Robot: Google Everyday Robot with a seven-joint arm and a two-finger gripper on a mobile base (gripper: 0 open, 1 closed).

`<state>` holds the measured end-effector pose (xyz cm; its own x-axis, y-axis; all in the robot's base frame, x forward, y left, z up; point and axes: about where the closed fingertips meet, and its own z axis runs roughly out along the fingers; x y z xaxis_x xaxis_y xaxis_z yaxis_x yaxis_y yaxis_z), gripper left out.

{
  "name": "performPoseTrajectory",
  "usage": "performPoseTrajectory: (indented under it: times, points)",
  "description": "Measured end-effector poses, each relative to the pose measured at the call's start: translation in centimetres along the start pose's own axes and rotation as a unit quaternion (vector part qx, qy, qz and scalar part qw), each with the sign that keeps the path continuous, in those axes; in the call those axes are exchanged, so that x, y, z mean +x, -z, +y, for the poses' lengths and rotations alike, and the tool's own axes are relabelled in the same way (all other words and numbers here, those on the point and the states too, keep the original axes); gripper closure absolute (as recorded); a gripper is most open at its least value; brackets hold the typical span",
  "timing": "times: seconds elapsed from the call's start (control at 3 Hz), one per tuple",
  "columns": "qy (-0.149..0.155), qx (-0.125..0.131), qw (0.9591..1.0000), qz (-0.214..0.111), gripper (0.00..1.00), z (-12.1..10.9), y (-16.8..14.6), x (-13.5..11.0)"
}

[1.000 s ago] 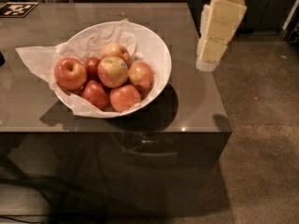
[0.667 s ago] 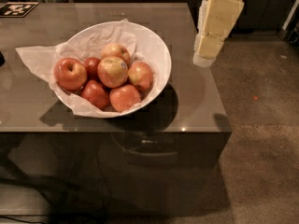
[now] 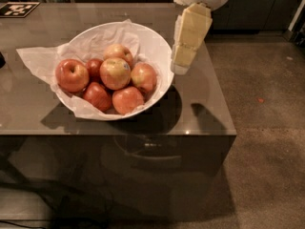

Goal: Pick apple from white bowl

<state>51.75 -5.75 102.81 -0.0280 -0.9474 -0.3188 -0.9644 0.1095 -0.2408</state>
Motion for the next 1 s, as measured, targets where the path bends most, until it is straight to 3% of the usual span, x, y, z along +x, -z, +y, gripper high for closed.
performPoseTrajectory:
  times: [0.33,1.0]
  points:
    - [-0.007,-0.042,0.9988,-0.024,0.0,-0.3,-3.7,-1.4]
    - [0.003,-0.063,0.9979,-0.008,0.0,0.2,-7.9,-2.8]
